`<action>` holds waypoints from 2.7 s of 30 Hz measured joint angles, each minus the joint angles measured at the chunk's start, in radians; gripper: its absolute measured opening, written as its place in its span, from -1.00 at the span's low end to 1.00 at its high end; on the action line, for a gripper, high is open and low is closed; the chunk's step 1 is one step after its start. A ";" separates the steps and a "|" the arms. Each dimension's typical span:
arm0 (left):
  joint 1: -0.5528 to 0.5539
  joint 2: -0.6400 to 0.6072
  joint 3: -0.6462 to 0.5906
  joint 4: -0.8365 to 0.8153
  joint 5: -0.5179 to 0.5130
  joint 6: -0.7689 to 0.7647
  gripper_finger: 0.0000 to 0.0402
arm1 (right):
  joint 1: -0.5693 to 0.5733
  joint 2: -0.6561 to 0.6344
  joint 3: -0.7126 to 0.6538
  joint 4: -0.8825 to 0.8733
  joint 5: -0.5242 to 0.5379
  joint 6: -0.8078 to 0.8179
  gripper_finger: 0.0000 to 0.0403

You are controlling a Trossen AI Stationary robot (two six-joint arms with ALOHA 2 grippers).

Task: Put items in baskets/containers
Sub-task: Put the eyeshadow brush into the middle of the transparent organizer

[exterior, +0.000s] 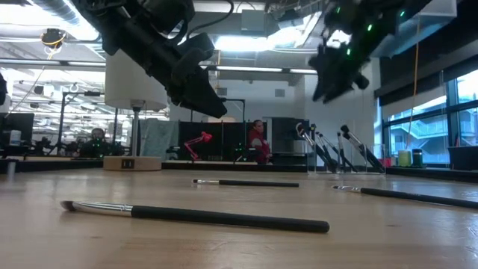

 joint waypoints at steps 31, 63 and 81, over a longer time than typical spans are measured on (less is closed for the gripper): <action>-0.047 0.000 0.000 -0.136 0.007 0.002 -0.16 | 0.587 0.290 -0.001 0.354 -0.054 0.110 -0.15; -0.121 0.222 0.000 -0.154 -0.120 -0.025 -0.36 | 0.698 0.524 0.061 0.408 -0.084 0.219 -0.51; -0.067 0.212 0.003 -0.323 -0.203 -0.108 -0.48 | 0.660 0.848 0.492 0.023 -0.236 0.080 -0.51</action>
